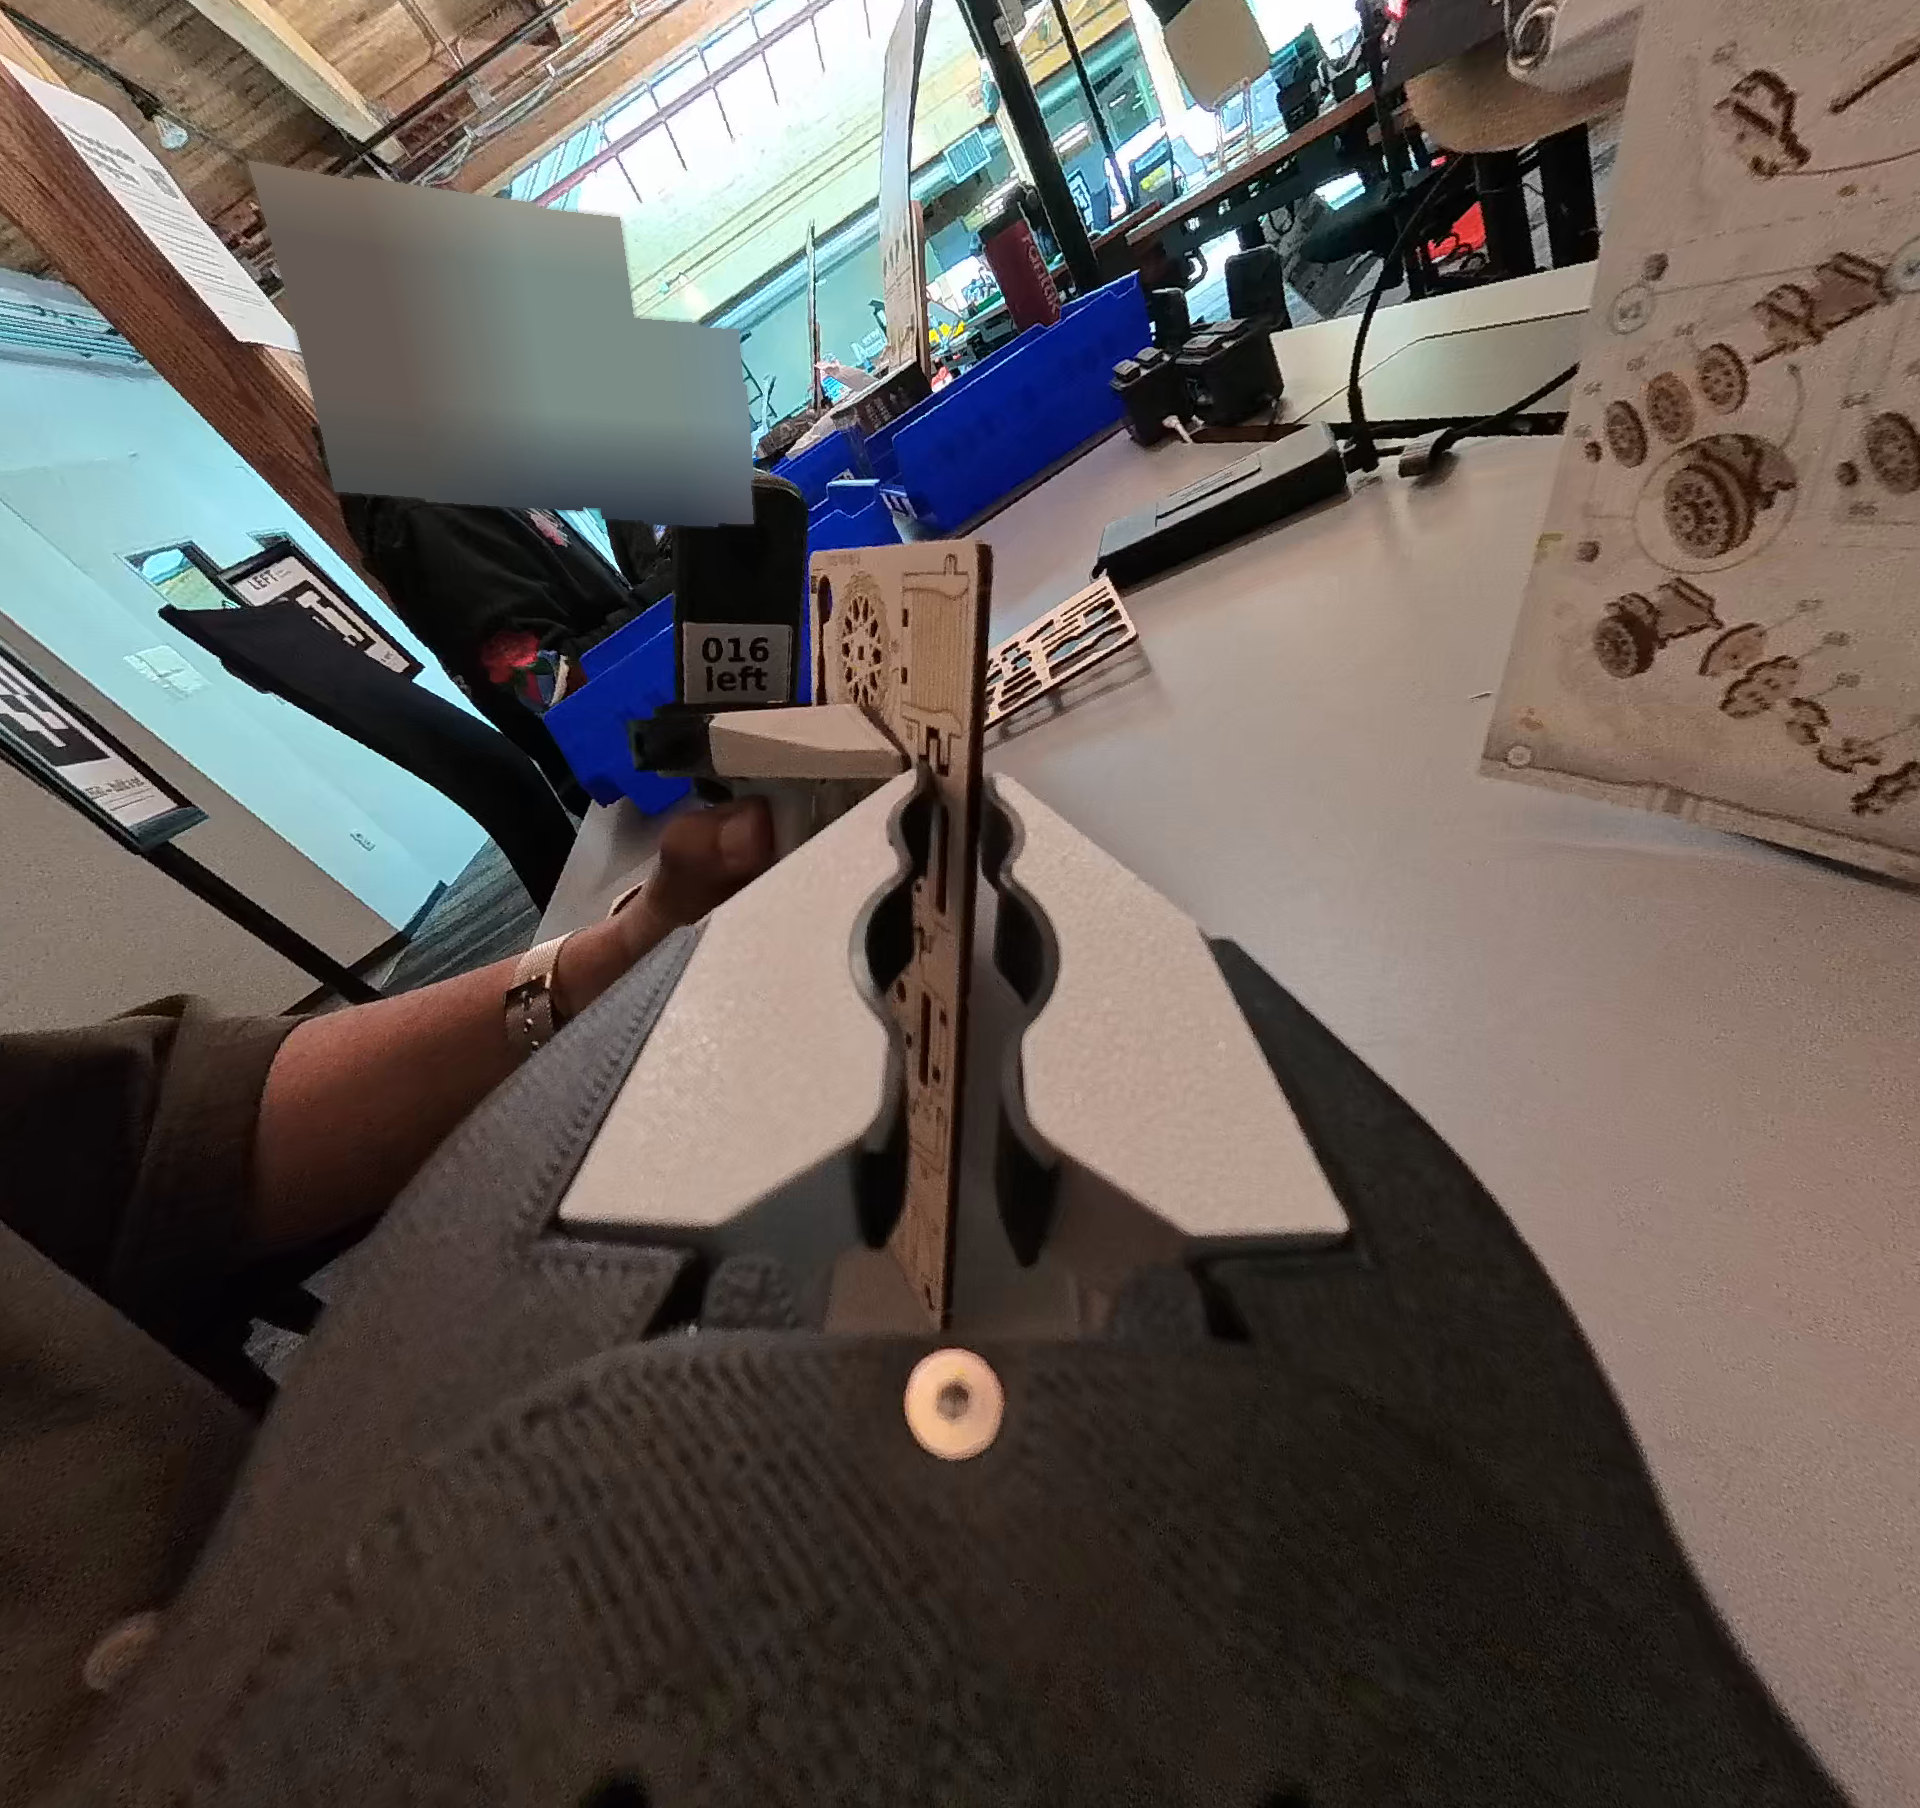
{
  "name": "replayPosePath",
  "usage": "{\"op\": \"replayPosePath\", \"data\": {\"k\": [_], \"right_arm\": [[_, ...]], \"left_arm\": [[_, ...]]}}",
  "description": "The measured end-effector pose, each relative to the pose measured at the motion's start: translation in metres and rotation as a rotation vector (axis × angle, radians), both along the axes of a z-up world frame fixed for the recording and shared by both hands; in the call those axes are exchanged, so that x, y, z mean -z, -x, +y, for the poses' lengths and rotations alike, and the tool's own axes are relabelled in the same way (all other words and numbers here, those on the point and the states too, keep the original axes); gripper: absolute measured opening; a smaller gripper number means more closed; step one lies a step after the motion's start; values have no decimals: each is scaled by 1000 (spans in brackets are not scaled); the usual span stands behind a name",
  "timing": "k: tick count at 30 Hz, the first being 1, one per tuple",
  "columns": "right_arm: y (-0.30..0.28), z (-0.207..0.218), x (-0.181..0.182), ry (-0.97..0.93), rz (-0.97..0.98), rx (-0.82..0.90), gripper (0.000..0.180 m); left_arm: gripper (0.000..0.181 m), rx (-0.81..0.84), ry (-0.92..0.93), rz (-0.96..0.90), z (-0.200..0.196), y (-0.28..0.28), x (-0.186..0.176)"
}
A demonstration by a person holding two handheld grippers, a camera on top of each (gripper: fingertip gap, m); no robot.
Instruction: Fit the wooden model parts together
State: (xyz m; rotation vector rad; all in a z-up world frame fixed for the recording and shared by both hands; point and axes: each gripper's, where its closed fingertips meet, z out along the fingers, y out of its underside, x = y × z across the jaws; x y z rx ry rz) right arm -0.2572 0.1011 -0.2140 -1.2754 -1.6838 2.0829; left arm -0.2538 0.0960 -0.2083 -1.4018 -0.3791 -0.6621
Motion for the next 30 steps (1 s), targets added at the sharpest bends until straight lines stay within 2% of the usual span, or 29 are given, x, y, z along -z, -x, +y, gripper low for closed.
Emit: {"op": "replayPosePath", "data": {"k": [12,19,27,30], "right_arm": [[3,0,2,-110,-16,95,9],[3,-1,2,-113,-23,98,10],[5,0,1,-239,54,155,12],[5,1,1,-144,22,120,11]], "left_arm": [[0,-27,11,3,0,2,1],[0,-18,3,-5,-1,2,1],[0,-34,9,-16,-1,5,2],[0,-16,3,-28,0,4,1]]}}
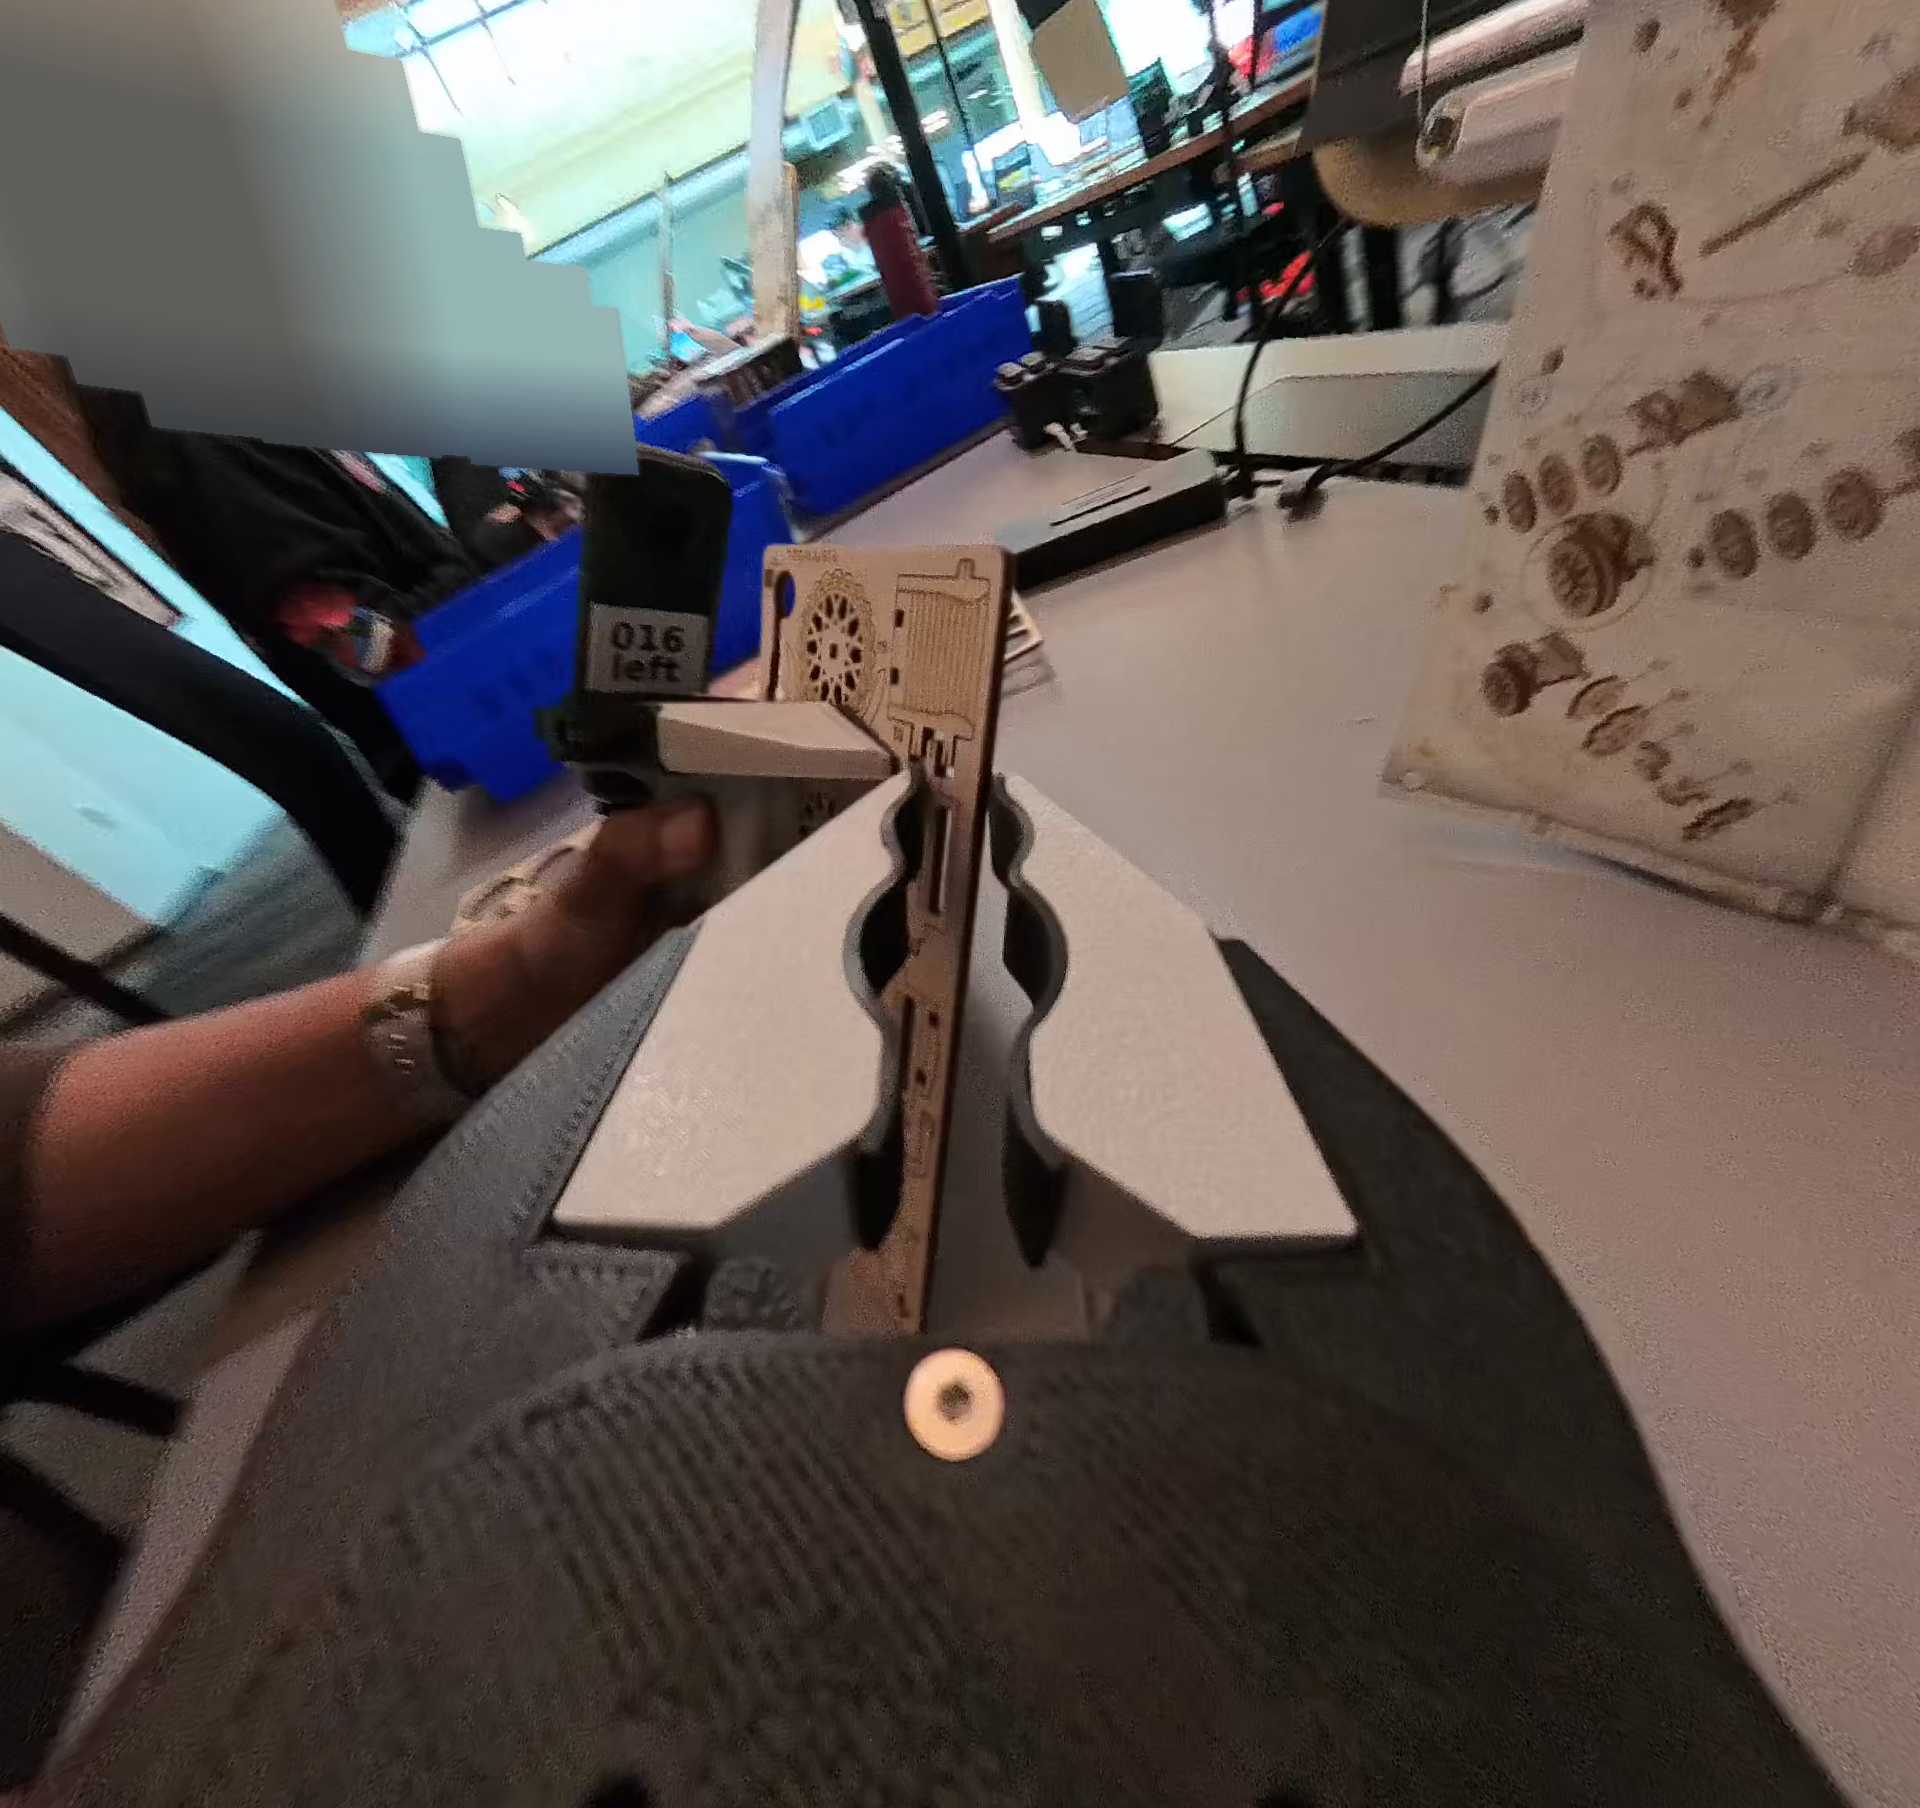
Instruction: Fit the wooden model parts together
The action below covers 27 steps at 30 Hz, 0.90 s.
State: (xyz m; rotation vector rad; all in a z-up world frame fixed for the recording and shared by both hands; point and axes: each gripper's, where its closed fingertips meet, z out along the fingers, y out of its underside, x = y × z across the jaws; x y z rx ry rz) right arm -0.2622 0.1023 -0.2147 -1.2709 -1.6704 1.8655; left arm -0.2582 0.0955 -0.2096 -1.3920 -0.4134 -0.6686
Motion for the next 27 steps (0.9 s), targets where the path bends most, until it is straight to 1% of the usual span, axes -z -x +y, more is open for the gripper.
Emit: {"op": "replayPosePath", "data": {"k": [2,3,5,9,17,21,27], "right_arm": [[-2,-2,5,83,-59,-59,15],[-3,-3,9,101,-90,-80,18],[-3,-2,10,127,-98,-94,18],[-4,-5,10,119,-88,-102,12],[-3,-6,10,167,-102,-106,11],[-1,-6,12,153,-106,-89,12],[1,-5,13,84,-99,-57,13]], "left_arm": [[0,0,5,12,1,-1,0],[0,-2,6,7,1,0,1],[0,0,-2,0,0,0,0],[0,-8,6,0,1,1,1],[0,-44,19,34,0,1,1],[0,-57,29,34,1,3,2],[0,-70,39,37,1,4,3]]}}
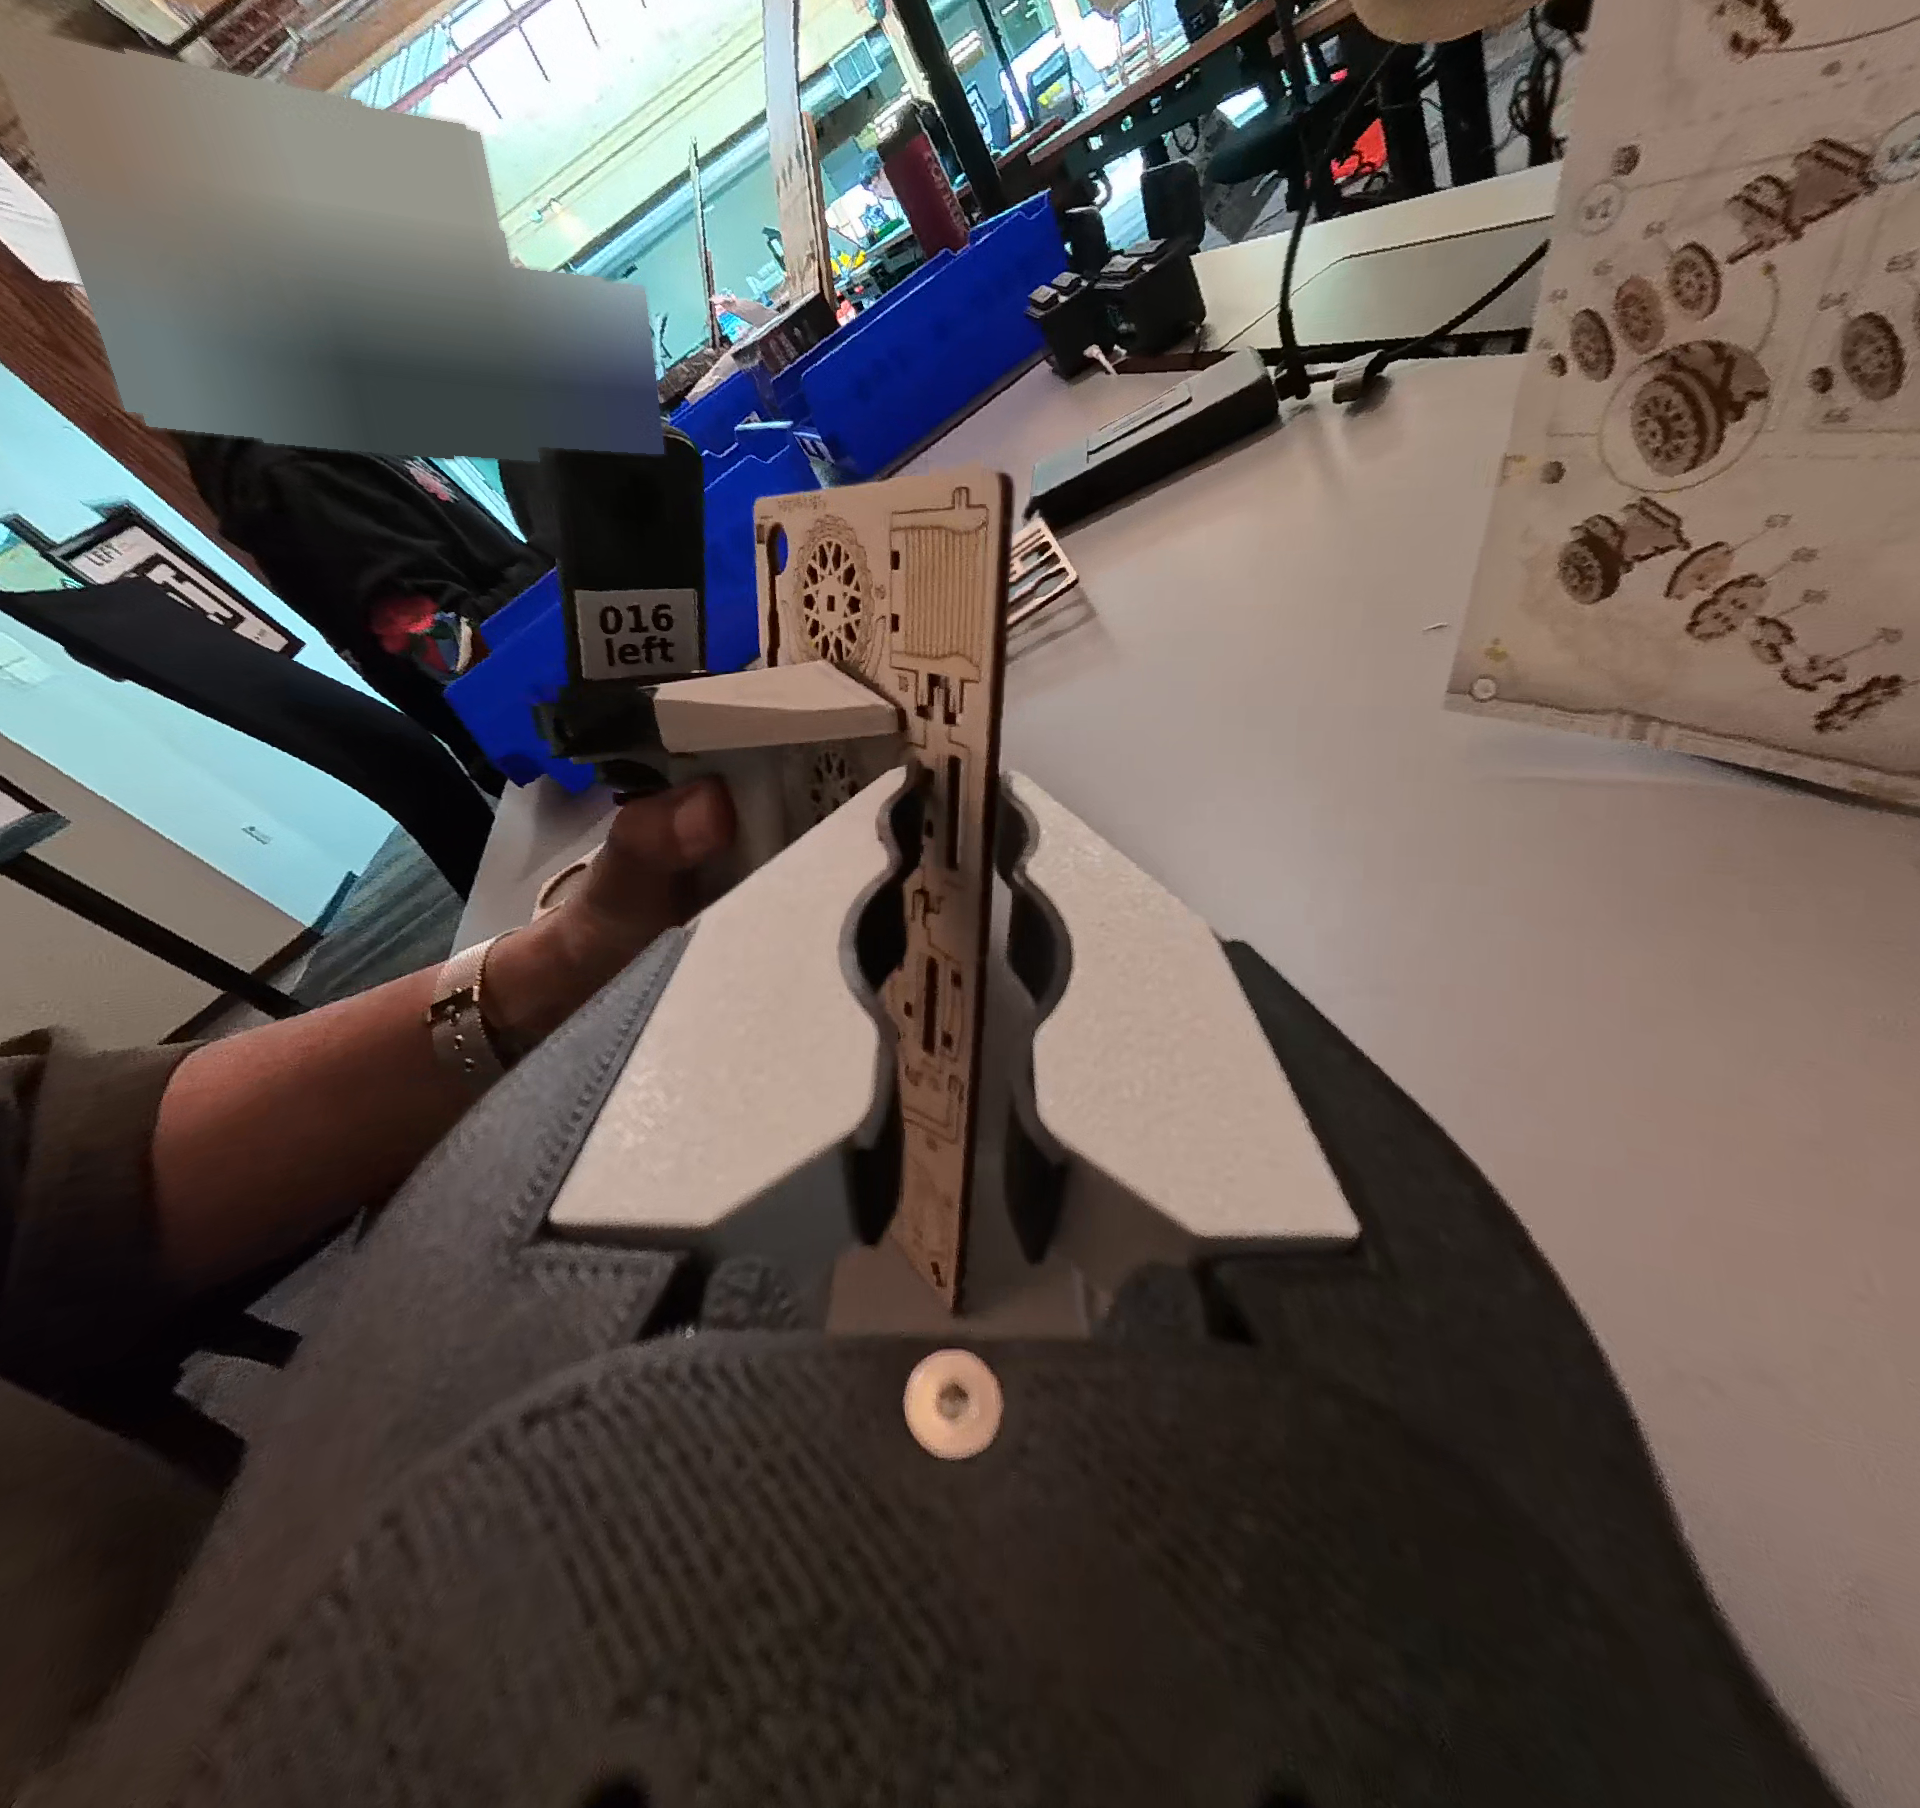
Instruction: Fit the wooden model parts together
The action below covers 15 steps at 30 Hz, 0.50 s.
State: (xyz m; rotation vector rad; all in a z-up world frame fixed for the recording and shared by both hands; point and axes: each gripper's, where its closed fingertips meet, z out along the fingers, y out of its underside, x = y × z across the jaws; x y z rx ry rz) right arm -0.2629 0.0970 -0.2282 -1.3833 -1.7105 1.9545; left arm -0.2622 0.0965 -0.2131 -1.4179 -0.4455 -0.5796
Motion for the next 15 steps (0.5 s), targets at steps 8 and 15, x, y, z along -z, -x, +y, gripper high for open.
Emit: {"op": "replayPosePath", "data": {"k": [8,15], "right_arm": [[-1,11,-11,130,31,-30,18],[0,11,-10,115,42,-19,16]], "left_arm": [[0,31,-26,-24,-1,0,-2],[0,50,-32,-26,0,-2,-3]]}}
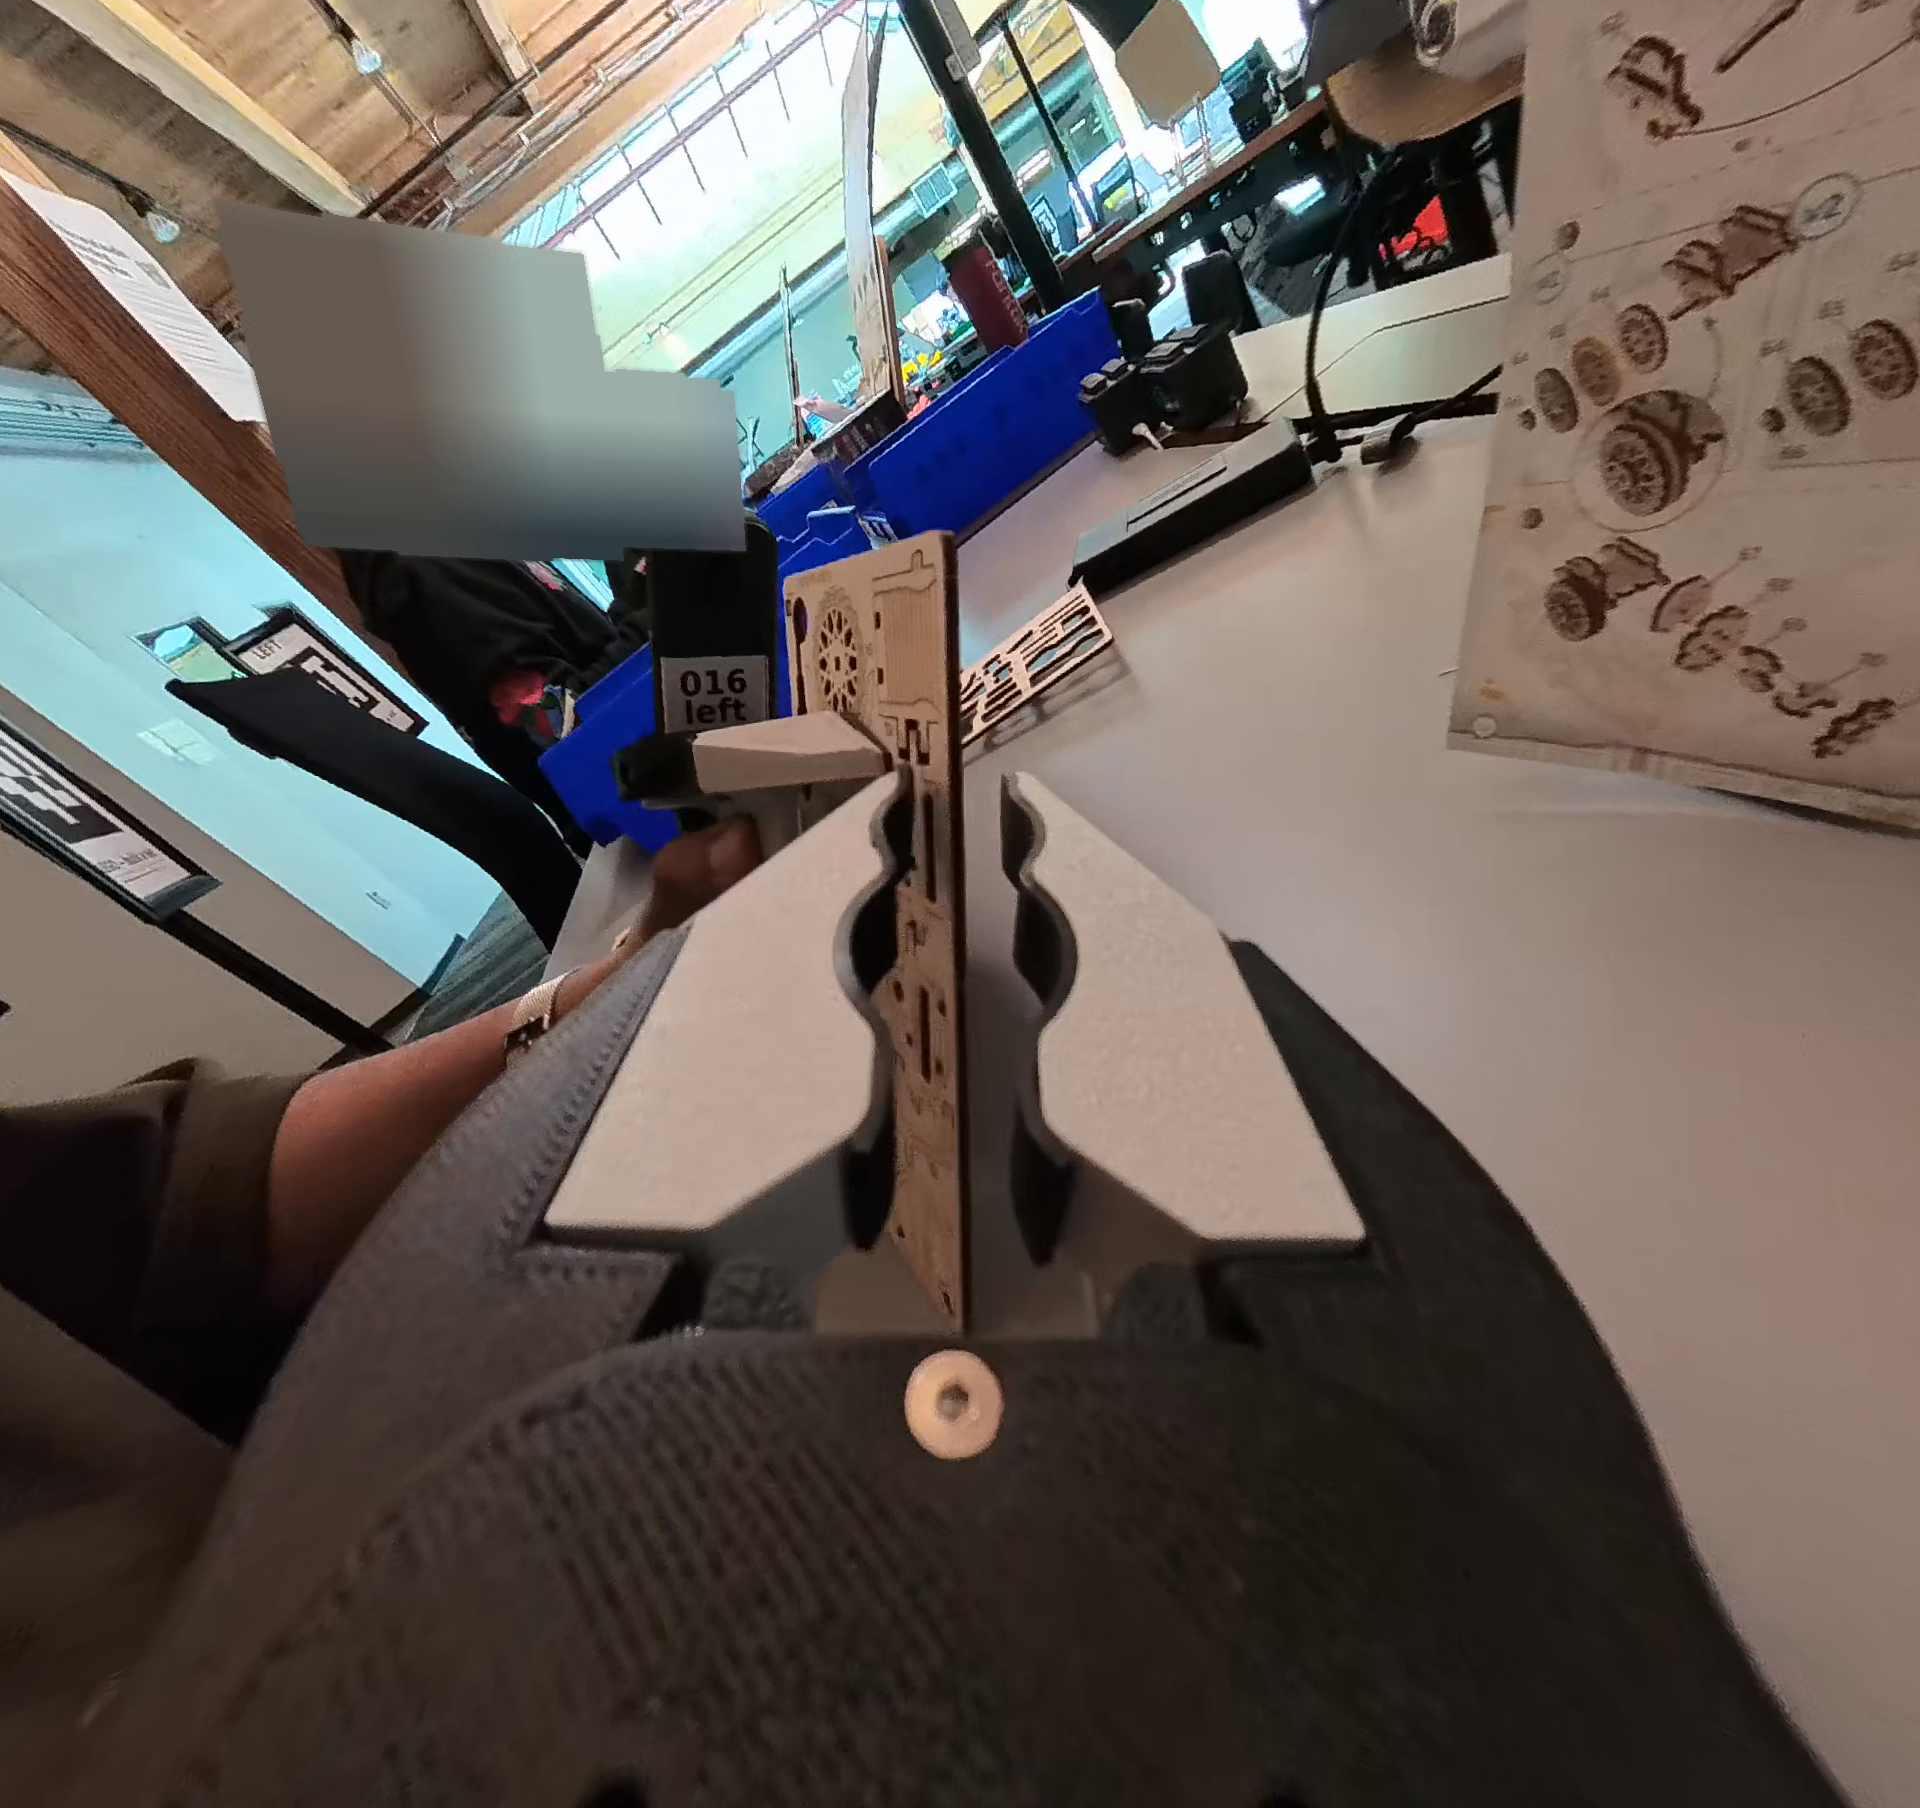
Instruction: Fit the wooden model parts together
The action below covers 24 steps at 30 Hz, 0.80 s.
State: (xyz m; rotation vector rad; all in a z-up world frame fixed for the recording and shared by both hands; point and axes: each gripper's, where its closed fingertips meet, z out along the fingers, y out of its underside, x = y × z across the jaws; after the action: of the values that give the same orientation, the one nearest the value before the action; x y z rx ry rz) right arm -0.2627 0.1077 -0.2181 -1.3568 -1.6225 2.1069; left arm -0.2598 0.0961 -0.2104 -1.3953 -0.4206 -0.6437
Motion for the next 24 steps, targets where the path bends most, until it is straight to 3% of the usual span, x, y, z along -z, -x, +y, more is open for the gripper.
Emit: {"op": "replayPosePath", "data": {"k": [8,24], "right_arm": [[-1,-1,-3,-49,35,27,8],[0,-1,2,-227,29,93,11]], "left_arm": [[0,-2,19,33,2,-3,1],[1,-47,66,68,4,-2,5]]}}
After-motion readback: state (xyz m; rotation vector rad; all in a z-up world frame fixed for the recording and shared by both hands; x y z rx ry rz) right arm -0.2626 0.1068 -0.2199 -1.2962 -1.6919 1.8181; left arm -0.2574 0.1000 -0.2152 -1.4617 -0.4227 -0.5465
